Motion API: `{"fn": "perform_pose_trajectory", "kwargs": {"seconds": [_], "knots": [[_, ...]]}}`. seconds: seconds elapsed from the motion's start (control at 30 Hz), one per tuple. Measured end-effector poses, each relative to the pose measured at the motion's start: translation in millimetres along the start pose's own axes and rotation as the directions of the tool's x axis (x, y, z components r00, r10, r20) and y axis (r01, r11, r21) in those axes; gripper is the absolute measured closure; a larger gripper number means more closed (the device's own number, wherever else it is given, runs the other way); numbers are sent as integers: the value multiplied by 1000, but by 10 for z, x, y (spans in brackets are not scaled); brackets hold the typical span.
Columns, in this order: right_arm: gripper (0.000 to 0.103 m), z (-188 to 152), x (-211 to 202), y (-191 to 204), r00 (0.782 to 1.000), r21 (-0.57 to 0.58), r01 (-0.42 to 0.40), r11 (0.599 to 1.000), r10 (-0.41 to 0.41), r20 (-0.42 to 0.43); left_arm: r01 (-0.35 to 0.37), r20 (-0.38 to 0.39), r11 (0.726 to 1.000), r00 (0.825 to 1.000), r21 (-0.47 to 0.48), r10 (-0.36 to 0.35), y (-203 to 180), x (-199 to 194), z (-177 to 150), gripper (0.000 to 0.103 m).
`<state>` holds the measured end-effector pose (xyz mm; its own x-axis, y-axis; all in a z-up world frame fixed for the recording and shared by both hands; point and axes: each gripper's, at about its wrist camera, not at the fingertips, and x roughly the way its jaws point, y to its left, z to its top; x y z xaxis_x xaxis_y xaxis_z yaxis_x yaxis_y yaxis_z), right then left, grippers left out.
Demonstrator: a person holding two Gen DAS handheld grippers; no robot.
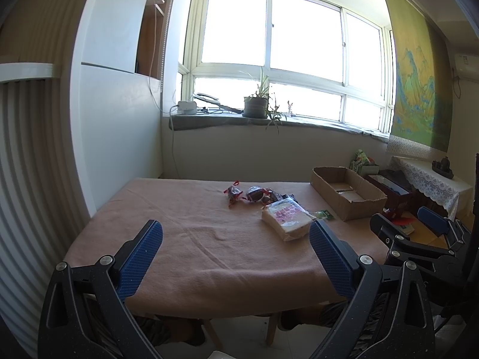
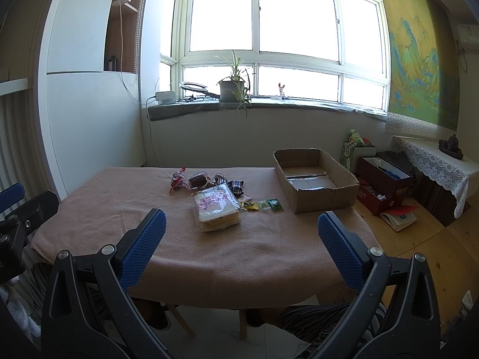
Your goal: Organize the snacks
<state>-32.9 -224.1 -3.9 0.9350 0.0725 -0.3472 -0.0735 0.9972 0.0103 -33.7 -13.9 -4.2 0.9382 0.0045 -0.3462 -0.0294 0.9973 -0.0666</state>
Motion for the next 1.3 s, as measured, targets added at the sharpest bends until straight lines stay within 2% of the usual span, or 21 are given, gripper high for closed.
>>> {"fn": "perform_pose_trajectory", "kwargs": {"seconds": [0.33, 0.5, 0.67, 0.83, 1.03, 1.17, 1.23, 1.3], "knots": [[0, -8, 20, 6, 1000, -2, 0, 1000, 0, -1, 5, -7, 1000, 1000, -1, -5, -19, 38, 23, 4], [0, 22, 106, 25, 1000, -5, -7, 1000, 7, -14, 18, -38, 1000, 999, -13, -19, 6, 174, 40, 4], [0, 82, 424, -77, 995, 22, -82, 996, 83, -55, 68, -109, 995, 991, -69, -75, 106, 505, -6, 5], [0, 24, 878, -244, 980, 73, -136, 988, 145, -138, 127, -213, 980, 964, -155, -158, 192, 954, -125, 5], [0, -11, 1399, -408, 930, 177, -250, 952, 287, -230, 174, -281, 963, 932, -207, -229, 199, 1372, -160, 9], [1, 8, 1731, -455, 891, 231, -299, 926, 358, -279, 221, -316, 935, 898, -277, -306, 213, 1651, -145, 14], [7, 20, 1895, -448, 869, 245, -322, 914, 388, -305, 251, -331, 921, 878, -299, -347, 173, 1798, -143, 20], [13, 31, 2049, -421, 847, 257, -347, 902, 419, -327, 280, -349, 901, 851, -331, -393, 142, 1946, -154, 22]]}}
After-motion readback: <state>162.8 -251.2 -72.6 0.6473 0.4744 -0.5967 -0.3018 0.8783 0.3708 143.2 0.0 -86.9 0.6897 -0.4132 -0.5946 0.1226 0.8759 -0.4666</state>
